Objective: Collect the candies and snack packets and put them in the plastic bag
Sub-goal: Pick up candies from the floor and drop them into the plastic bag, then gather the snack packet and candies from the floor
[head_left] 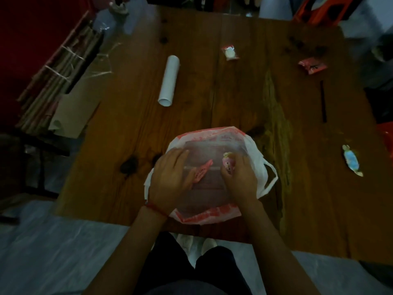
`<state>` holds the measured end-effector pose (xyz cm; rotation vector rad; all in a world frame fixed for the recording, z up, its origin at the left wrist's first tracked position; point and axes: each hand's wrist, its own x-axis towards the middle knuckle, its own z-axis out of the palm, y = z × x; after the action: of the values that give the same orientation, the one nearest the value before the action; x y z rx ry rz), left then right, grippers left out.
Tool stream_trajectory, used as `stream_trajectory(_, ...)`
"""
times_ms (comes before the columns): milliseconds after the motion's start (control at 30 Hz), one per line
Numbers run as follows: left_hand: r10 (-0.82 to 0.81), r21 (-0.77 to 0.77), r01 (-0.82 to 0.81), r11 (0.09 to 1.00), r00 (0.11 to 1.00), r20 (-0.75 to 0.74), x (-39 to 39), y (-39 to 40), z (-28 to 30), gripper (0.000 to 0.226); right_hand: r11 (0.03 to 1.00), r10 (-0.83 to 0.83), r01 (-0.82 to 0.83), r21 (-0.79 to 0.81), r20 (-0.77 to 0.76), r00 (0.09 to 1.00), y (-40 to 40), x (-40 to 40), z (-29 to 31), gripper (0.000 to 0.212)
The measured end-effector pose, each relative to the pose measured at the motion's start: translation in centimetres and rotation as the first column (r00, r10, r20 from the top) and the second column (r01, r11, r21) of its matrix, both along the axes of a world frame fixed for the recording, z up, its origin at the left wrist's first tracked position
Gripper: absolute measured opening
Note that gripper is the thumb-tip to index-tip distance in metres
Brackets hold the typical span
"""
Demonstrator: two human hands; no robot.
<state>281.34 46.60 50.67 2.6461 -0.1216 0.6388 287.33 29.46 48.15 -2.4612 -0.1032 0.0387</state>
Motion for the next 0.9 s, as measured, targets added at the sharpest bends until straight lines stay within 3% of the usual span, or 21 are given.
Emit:
stream_trajectory(200, 0.149, -0.007, -0.153, 0.988, 0.975, -0.167, -1.5, 2.8, -0.4, 0.061, 0.987, 0.028, -0.043, -0.152, -0.098, 0.995, 0.0, 0.4, -0.9, 0.031)
stream_trajectory(400, 0.144, -0.020, -0.151, 0.988, 0.969, -0.200, -1.5, 2.9, -0.3, 0.055, 0.991, 0.040, -0.029, -0.132, 0.083, 0.996, -0.7, -0.7, 1.1, 0.039)
stream_trajectory(600, -0.039, 0.013, 0.042, 0.999, 0.978, -0.207, -0.1, 1.3, -0.3, 0.061, 0.964, -0.056, 0.090, -0.251, 0.140, 0.989, -5.6, -3.5, 2.2, 0.048)
stream_trajectory(900, -0.306, 0.107, 0.366, 0.925, 0.881, -0.361, 1.3, -3.8, -0.1, 0.061, 0.827, -0.429, 0.447, -0.342, 0.132, 0.894, -14.7, -13.3, 2.4, 0.057)
